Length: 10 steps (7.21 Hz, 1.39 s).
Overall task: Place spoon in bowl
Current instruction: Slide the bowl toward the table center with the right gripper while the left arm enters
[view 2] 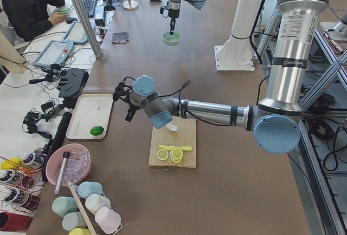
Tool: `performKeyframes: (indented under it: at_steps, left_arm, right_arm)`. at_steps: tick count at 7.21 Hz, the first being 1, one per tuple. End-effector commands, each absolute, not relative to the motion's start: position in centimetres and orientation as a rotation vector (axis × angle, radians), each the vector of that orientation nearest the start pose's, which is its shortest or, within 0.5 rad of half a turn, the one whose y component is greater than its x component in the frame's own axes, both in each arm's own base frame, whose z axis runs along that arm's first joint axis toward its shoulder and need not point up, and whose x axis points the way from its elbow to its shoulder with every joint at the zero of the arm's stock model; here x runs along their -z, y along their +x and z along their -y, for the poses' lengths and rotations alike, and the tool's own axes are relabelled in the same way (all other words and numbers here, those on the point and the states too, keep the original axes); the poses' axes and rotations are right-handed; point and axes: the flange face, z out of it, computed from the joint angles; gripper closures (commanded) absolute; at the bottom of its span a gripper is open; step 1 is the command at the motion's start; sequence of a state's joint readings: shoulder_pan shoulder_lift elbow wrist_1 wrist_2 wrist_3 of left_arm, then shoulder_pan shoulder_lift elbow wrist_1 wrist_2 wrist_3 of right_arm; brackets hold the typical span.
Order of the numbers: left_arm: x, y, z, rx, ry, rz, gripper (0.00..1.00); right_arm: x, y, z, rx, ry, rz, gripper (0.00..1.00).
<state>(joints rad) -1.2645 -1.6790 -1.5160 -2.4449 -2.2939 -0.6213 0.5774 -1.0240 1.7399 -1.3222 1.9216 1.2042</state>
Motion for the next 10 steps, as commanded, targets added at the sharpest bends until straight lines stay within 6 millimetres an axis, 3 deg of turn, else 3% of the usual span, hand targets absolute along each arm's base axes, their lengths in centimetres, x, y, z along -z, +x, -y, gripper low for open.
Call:
performKeyframes:
  at_steps: [1, 4, 5, 6, 7, 8, 10]
  left_arm:
    - [-53.1, 10.3, 55.0, -0.051, 0.486, -0.989, 0.02]
    - [-52.3, 10.5, 55.4, -0.044, 0.496, -0.993, 0.02]
    - [-51.5, 11.8, 55.2, -0.024, 0.474, -1.017, 0.02]
    - [-50.1, 15.8, 53.5, -0.070, 0.456, -1.063, 0.02]
    - [-49.5, 18.8, 51.1, -0.130, 0.437, -1.088, 0.02]
    - [-48.6, 21.3, 49.8, -0.178, 0.431, -1.101, 0.02]
    - [-50.4, 25.1, 48.1, -0.210, 0.475, -1.008, 0.02]
  right_arm:
    - [-22.2, -54.5, 44.8, -0.036, 0.147, 0.951, 1.00]
    - [-23.1, -55.2, 44.1, -0.029, 0.131, 0.938, 1.00]
    - [-23.1, -55.3, 44.1, -0.028, 0.131, 0.936, 0.99]
    - [-23.2, -55.3, 44.1, -0.027, 0.131, 0.935, 0.86]
    - [-23.1, -55.3, 44.1, -0.024, 0.133, 0.936, 0.62]
    - [-23.1, -55.3, 44.1, -0.027, 0.132, 0.937, 0.01]
    - [-22.8, -54.8, 44.2, -0.033, 0.138, 0.945, 0.00]
